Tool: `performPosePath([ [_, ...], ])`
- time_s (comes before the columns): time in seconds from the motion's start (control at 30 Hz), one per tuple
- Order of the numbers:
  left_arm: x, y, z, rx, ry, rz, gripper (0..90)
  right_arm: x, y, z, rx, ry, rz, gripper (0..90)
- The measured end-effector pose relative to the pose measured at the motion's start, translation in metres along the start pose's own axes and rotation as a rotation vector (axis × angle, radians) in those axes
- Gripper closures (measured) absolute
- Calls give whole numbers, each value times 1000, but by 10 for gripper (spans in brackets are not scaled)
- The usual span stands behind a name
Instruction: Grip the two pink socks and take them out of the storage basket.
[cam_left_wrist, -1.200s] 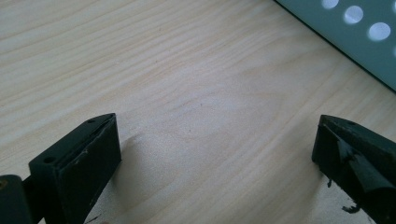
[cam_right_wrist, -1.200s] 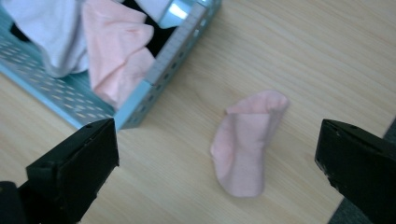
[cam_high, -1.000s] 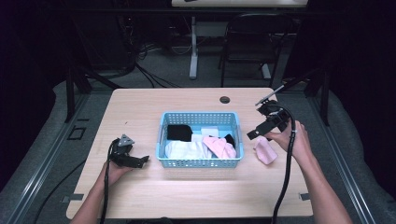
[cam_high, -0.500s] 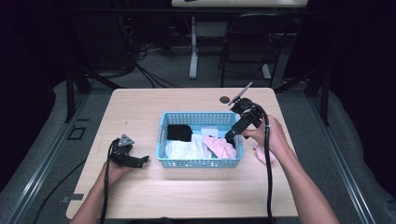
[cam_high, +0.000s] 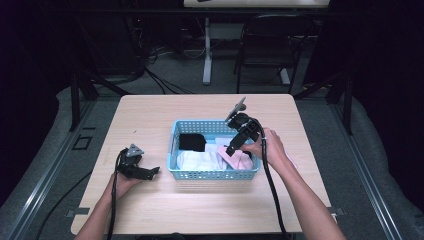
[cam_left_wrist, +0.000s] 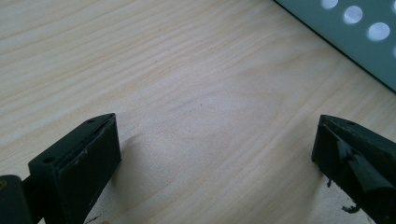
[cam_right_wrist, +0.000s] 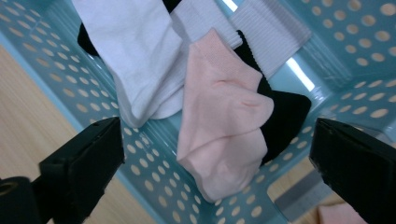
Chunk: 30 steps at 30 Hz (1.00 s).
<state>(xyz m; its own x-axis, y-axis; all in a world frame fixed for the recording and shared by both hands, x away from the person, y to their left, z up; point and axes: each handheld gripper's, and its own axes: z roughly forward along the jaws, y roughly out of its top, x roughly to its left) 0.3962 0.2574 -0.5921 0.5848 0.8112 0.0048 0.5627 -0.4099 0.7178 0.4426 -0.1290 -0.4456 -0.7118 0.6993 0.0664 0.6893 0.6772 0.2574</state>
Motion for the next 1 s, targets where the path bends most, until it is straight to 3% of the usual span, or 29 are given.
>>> performPosePath([
  [0.03, 0, 0, 0, 0, 0, 0, 10, -1, 0, 5, -2, 3, 5, 57],
  [0.1, 0, 0, 0, -1, -3, 0, 10, -4, 2, 21, 50, -1, 11, 124],
  [0.3, 0, 0, 0, -1, -4, 3, 11, -12, 2, 48, 118, 7, 44, 200],
  [0.37, 0, 0, 0, 0, -4, 3, 11, -12, 1, 57, 94, 10, 66, 252],
  [0.43, 0, 0, 0, -1, -4, 2, 11, -14, 2, 61, 125, 7, 65, 268],
  [0.63, 0, 0, 0, -1, -4, 2, 11, -14, 0, 73, 150, -11, 84, 398],
  [0.67, 0, 0, 0, -1, -4, 2, 11, -15, 1, 72, 173, -19, 68, 420],
  [0.8, 0, 0, 0, -1, -4, 2, 11, -15, -2, 76, 164, -13, 89, 582],
  [0.87, 0, 0, 0, -1, -4, 2, 11, -16, -1, 74, 180, -24, 74, 679],
  [0.9, 0, 0, 0, -1, -4, 2, 11, -15, -3, 74, 155, -18, 91, 726],
  [1.0, 0, 0, 0, -1, -5, 2, 11, -16, -3, 67, 152, -17, 76, 800],
])
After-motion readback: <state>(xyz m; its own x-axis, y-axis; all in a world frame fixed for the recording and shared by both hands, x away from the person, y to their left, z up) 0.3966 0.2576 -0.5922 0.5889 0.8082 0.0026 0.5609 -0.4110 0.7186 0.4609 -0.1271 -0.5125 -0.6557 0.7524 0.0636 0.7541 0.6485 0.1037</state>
